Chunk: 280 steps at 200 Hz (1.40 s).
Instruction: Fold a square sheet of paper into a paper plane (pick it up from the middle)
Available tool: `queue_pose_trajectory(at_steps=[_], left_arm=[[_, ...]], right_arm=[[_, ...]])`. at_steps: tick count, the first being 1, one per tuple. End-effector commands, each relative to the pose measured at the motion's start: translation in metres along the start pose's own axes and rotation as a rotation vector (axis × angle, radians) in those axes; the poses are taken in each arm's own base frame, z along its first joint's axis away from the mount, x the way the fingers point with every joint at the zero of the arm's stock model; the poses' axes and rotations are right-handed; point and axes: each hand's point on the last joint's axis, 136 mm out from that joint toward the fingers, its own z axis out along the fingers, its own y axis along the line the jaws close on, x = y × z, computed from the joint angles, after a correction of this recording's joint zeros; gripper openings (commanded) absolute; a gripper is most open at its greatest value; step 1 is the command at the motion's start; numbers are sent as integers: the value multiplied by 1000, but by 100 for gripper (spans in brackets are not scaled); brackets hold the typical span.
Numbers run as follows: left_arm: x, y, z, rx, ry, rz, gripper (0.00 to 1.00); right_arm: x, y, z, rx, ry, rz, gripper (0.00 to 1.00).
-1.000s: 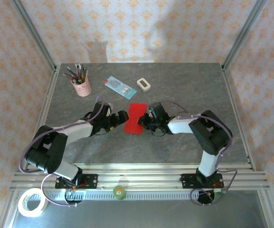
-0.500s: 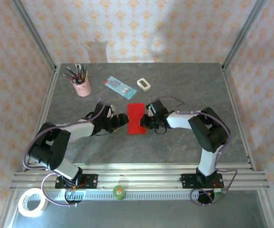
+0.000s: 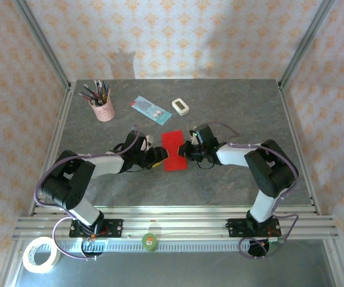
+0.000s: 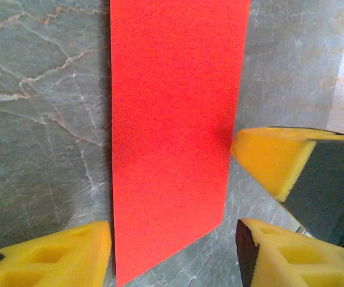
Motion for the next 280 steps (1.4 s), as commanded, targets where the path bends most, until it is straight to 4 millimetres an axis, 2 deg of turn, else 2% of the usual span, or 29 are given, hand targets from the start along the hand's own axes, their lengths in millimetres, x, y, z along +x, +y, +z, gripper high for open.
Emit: queue_pose_trajectory(at_steps=[1, 63, 91, 150, 198, 254, 280], left_arm=[[3, 2, 5, 6, 5, -24, 56], [7, 7, 10, -6, 24, -39, 46], [9, 11, 14, -40, 42, -33, 37], [13, 10, 21, -43, 64, -21, 31], [10, -19, 22, 90, 80, -19, 29], [-13, -37, 27, 149, 63, -35, 28], [-18, -28, 32, 121, 70, -64, 25]], right_arm=[[-11, -10, 6, 22, -54, 108, 11], [3, -48, 15, 156, -13, 162, 10], [8, -59, 15, 193, 0, 168, 10], [9, -61, 15, 196, 4, 164, 9], [10, -61, 15, 192, 4, 161, 9], [10, -61, 14, 190, 0, 165, 9], [9, -60, 14, 182, -3, 166, 9]])
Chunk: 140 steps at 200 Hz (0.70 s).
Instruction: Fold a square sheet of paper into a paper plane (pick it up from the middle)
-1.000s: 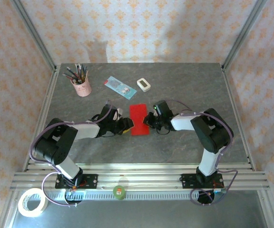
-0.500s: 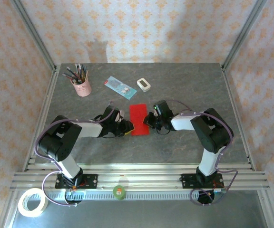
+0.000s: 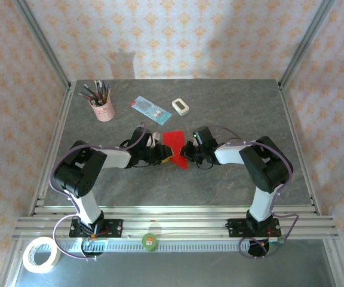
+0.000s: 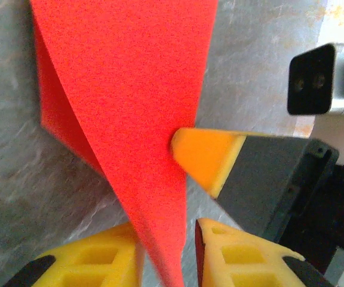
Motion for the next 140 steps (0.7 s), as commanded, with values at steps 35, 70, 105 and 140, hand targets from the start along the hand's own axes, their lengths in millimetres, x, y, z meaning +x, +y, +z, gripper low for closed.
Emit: queue_pose_trajectory(at_steps=[35, 70, 105, 140], left_arm=[[-15, 10, 2, 18, -7, -62, 25], [-17, 14, 0, 25, -11, -81, 25], [-20, 16, -1, 29, -16, -87, 20], [-19, 21, -3, 17, -18, -96, 9]], right_arm=[[5, -31, 2, 104, -1, 37, 9], [2, -29, 1, 98, -7, 33, 9], [1, -27, -1, 94, -14, 28, 9], [-8, -14, -8, 44, -53, -11, 14]])
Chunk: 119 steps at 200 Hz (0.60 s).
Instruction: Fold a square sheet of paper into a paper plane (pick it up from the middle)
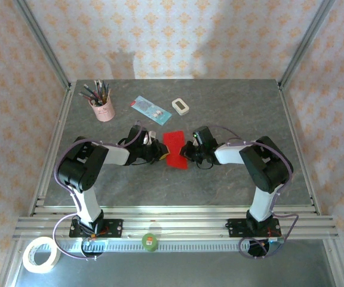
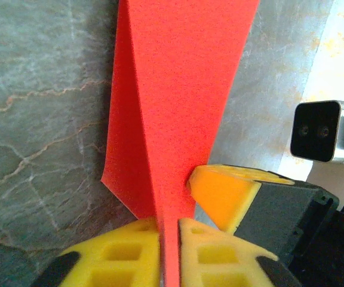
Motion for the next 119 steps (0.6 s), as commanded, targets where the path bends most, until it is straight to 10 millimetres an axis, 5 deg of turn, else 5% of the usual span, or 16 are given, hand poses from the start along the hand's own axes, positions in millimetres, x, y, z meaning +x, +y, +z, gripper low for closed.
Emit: queue_pose_trajectory(at_steps=[1, 33, 61, 119], left_arm=[[1, 7, 0, 2, 5, -10, 9], [2, 8, -4, 3, -8, -19, 1], [1, 1, -9, 21, -28, -34, 0], [0, -8, -17, 59, -61, -85, 0]], right_arm=[[-7, -14, -7, 47, -49, -8, 14], [-26, 26, -29, -66, -138, -138, 22], [-35, 60, -55, -169, -218, -286, 46], [-22, 74, -83, -142, -367, -594, 77]])
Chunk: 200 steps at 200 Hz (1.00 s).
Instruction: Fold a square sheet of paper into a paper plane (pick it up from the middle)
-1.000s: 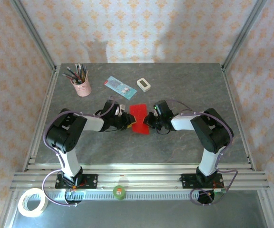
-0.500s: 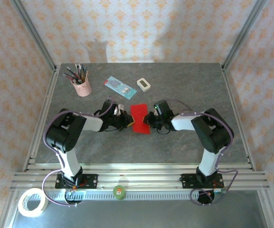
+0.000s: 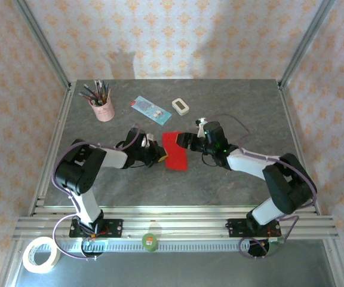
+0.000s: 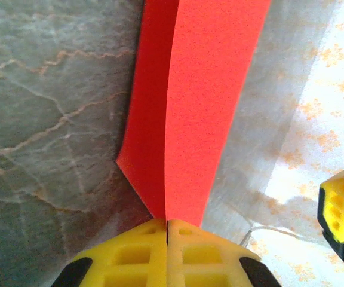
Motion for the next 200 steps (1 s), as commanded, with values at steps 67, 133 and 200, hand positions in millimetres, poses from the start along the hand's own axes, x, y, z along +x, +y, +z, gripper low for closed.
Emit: queue_pose_trajectory(at_steps=[67, 133, 200], left_arm=[[-6, -14, -10, 75, -48, -71, 0], [-5, -15, -10, 68, -44, -74, 0], [-4, -12, -9, 59, -39, -76, 0]], right_arm=[[39, 24, -17, 63, -106, -663, 82], [89, 20, 10, 75, 62, -909, 80], [85, 8, 20, 169, 18, -959, 71]])
